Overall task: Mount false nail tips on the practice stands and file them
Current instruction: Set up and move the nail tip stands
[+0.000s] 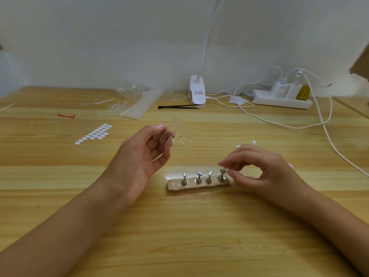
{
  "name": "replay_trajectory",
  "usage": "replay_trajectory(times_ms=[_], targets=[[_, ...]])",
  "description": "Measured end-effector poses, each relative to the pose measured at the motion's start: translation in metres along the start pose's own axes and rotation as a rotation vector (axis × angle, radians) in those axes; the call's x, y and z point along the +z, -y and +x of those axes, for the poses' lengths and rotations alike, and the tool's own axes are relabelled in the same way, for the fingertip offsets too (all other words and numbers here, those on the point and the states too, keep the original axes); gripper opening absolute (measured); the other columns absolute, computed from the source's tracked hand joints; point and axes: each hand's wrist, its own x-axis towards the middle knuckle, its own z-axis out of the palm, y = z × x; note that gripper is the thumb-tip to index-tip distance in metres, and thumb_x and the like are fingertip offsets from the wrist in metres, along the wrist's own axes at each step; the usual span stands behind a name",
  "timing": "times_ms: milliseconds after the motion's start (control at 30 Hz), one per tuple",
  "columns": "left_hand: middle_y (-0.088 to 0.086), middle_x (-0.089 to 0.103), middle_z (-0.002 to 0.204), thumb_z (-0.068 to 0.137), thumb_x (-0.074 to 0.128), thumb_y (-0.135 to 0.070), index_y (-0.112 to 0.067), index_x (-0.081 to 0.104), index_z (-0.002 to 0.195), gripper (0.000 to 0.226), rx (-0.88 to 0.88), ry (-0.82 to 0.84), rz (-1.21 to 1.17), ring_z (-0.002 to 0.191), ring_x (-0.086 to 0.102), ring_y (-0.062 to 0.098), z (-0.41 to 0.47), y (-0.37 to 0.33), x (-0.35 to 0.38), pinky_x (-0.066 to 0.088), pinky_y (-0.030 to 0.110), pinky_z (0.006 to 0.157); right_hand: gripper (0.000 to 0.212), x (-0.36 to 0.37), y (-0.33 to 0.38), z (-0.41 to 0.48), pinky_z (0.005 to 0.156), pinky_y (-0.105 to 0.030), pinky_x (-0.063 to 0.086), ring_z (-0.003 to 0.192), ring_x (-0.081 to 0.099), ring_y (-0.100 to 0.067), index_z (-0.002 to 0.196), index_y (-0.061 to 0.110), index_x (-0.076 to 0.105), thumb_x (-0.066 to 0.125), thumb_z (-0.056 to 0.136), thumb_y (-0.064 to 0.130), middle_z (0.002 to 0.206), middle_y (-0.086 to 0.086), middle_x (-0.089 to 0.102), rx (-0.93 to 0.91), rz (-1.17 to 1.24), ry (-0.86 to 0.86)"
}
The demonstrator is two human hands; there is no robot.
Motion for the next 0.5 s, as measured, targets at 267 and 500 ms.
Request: replay_trajectory(times_ms=[267, 500], targets=[[-0.003, 0.062, 0.076, 0.078, 0.067, -0.027, -0.023, 0.071, 0.069, 0.011, 0.0, 0.03, 0.012, 0.068, 0.057, 0.008, 0.0, 0.002, -0.003, 0.053, 0.018, 0.063, 0.017, 0.003, -0.002, -0.001, 0.079, -0.028, 0.049, 0.091, 0.064, -0.013, 0.098, 0.02, 0.073, 0.071, 0.085, 0.009, 0.092, 0.013, 0.068, 0.046, -0.019, 0.038], [-0.004, 0.067, 0.075, 0.072, 0.084, -0.027, -0.025, 0.078, 0.078, 0.009, 0.074, 0.038, 0.138, 0.064, 0.06, 0.005, -0.001, 0.009, 0.001, 0.052, 0.015, 0.06, 0.026, -0.002, 0.01, -0.002, 0.091, -0.025, 0.05, 0.11, 0.061, -0.014, 0.112, 0.023, 0.069, 0.065, 0.088, 0.015, 0.109, 0.007, 0.067, 0.218, 0.188, -0.01]])
